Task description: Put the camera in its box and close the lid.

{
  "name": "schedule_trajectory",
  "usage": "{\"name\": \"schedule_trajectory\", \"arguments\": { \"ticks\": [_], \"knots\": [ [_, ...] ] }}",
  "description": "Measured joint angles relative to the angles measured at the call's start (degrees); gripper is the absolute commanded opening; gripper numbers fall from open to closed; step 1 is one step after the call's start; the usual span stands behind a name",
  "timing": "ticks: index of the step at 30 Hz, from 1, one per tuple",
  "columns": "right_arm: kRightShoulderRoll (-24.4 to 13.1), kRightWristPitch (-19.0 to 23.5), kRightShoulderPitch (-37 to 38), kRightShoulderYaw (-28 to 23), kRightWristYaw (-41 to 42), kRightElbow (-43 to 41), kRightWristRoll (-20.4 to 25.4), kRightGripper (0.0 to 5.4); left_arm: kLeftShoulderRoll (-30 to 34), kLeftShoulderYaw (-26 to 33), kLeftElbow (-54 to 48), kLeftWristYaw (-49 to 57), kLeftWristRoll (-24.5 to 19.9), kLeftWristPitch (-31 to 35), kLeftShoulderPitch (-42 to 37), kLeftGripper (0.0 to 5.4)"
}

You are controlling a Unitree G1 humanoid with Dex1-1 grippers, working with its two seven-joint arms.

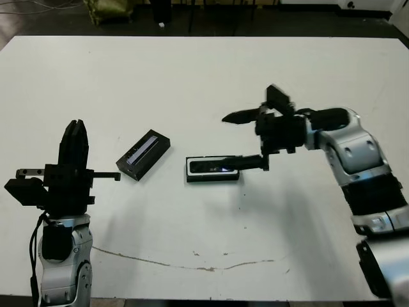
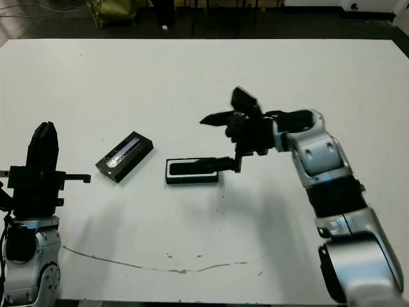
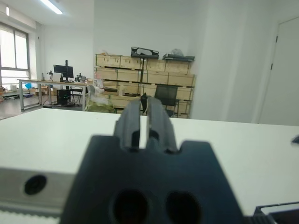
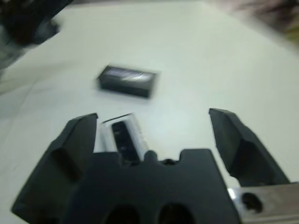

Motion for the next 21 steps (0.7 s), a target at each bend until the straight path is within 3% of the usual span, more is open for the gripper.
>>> {"name": "schedule_trajectory", "arguments": {
  "ticks": [5, 9, 13, 17, 21],
  "knots": [
    [1.31, -8.37, 13.52, -4.70, -15.17, -13.34, -3.63, 3.41, 0.08, -0.03, 0.40, -0.36, 0.01, -0.41, -0.20, 0.00],
    [1.50, -10.93, 21.50, -8.45, -21.80, -19.37, -4.10, 2.49, 0.20, -0.01, 0.46, -0.36, 0.30, -0.30, -0.21, 0.00],
    [3.29, -16.47, 28.11, -12.69, -25.93, -20.77, -2.17, 1.58, 0.41, 0.08, 0.50, -0.45, 0.48, -0.39, -0.32, 0.00],
    [5.68, -25.26, 33.44, -15.51, -29.27, -20.25, -1.40, 0.64, 0.62, 0.10, 0.67, -0.86, 0.49, -0.52, -0.70, 0.00],
    [7.53, -32.89, 38.05, -15.44, -35.50, -20.65, -7.80, 0.01, 0.70, 0.09, 0.96, -0.88, 0.87, -0.71, -1.12, 0.00]
  ]
}}
